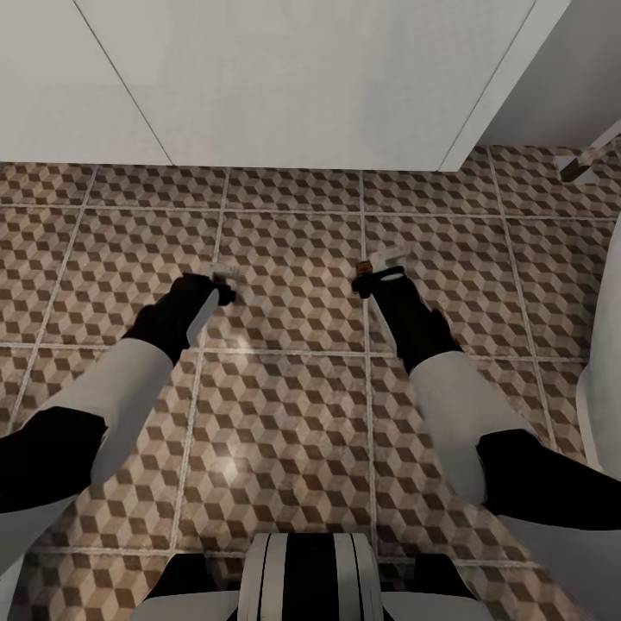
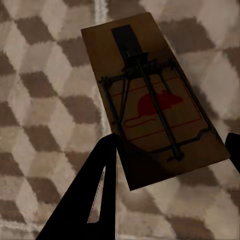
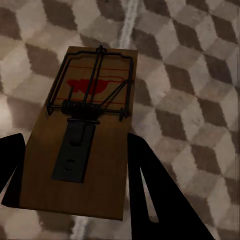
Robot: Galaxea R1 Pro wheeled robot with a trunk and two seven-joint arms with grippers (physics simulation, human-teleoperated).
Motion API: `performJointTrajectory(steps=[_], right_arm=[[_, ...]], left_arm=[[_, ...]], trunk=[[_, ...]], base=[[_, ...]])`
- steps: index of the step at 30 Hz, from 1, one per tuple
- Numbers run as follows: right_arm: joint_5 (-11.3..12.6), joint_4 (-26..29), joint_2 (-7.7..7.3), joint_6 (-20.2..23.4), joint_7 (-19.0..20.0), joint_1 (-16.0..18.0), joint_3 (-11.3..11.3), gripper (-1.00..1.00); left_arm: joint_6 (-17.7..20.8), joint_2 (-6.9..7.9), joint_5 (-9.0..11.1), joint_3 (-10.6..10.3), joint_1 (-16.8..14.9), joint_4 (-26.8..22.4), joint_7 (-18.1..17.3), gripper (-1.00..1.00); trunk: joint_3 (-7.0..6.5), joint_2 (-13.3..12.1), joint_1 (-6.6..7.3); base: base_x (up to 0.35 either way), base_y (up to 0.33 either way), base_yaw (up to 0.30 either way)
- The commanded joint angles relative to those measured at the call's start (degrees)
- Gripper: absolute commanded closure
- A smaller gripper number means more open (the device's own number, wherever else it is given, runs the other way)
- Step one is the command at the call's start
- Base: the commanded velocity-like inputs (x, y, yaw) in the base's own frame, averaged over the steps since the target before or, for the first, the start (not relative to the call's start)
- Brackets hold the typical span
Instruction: Take the four mousetraps from the cabinet in the bathroom and place them on the bathroom floor. Make sure all four end up on the same floor surface, and ensure that at least two of them are either under or directly next to the same bathroom sink.
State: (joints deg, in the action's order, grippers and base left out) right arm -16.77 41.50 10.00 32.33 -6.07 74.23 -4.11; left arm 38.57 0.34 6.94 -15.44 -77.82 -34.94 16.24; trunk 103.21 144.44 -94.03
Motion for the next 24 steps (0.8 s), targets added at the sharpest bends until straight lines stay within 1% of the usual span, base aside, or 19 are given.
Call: performJointTrajectory(steps=[1, 2, 5, 7, 8, 9, 10, 12, 16, 20, 24], right_arm=[[0.1, -1.4, 0.0, -0.2, -0.6, 1.0, -0.1, 1.0], [0.1, -2.2, 0.0, -0.8, -1.0, 1.7, -0.1, 1.0], [0.2, -3.4, 0.0, -3.0, -1.5, 2.4, -0.1, 1.0], [0.2, -3.8, 0.0, -4.2, -1.6, 2.6, -0.2, 1.0], [0.2, -3.9, 0.0, -4.5, -1.6, 2.7, -0.2, 1.0], [0.2, -3.9, 0.0, -4.7, -1.6, 2.7, -0.2, 1.0], [0.3, -4.0, 0.0, -5.0, -1.5, 2.7, -0.2, 1.0], [0.3, -4.0, 0.0, -5.5, -1.5, 2.7, -0.2, 1.0], [0.3, -4.0, 0.0, -6.5, -1.4, 2.8, -0.2, 1.0], [0.3, -4.1, 0.0, -7.4, -1.3, 2.8, -0.2, 1.0], [0.4, -4.5, 0.0, -9.4, -1.3, 2.7, -0.3, 1.0]], left_arm=[[0.1, 0.07, 0.5, -0.3, -0.2, 0.2, 0.7, 1.0], [-0.1, 0.08, 0.5, -0.3, -0.4, 0.3, 0.8, 1.0], [-2.7, 0.15, 0.5, -0.3, -0.5, 0.5, 1.0, 1.0], [-7.5, 0.01, 0.5, -0.4, -0.6, 0.3, 1.0, 1.0], [-10.2, -0.38, 0.5, -0.5, -0.6, 0.1, 1.0, 1.0], [-11.4, -0.65, 0.5, -0.5, -0.6, 0.1, 1.0, 1.0], [-13.5, -1.16, 0.4, -0.7, -0.6, 0.2, 1.0, 1.0], [-15.6, -1.58, 0.1, -0.9, -0.6, 0.2, 1.1, 1.0], [-17.4, -1.88, -0.5, -1.5, -0.7, -0.6, 1.0, 1.0], [-17.8, -1.73, -0.6, -1.6, -0.7, -1.0, 0.6, 1.0], [-18.0, -1.43, -0.7, -1.8, -0.5, -1.0, 0.4, 1.0]], trunk=[[0.03, 0.0, 0.01], [0.03, 0.0, 0.01], [0.03, 0.0, 0.01], [0.03, 0.0, 0.01], [0.03, 0.0, 0.01], [0.03, 0.0, 0.01], [0.03, 0.0, 0.01], [0.03, 0.0, 0.01], [0.03, 0.0, 0.01], [0.03, 0.0, 0.01], [0.03, 0.0, 0.01]], base=[[0.0, 0.0, 0.0], [0.0, 0.0, 0.0], [0.0, 0.0, 0.0], [0.0, 0.0, 0.0], [0.0, 0.0, 0.0], [0.0, 0.0, 0.0], [0.0, 0.0, 0.0], [0.0, 0.0, 0.0], [0.0, 0.0, 0.0], [0.0, 0.0, 0.0], [0.0, 0.0, 0.0]])
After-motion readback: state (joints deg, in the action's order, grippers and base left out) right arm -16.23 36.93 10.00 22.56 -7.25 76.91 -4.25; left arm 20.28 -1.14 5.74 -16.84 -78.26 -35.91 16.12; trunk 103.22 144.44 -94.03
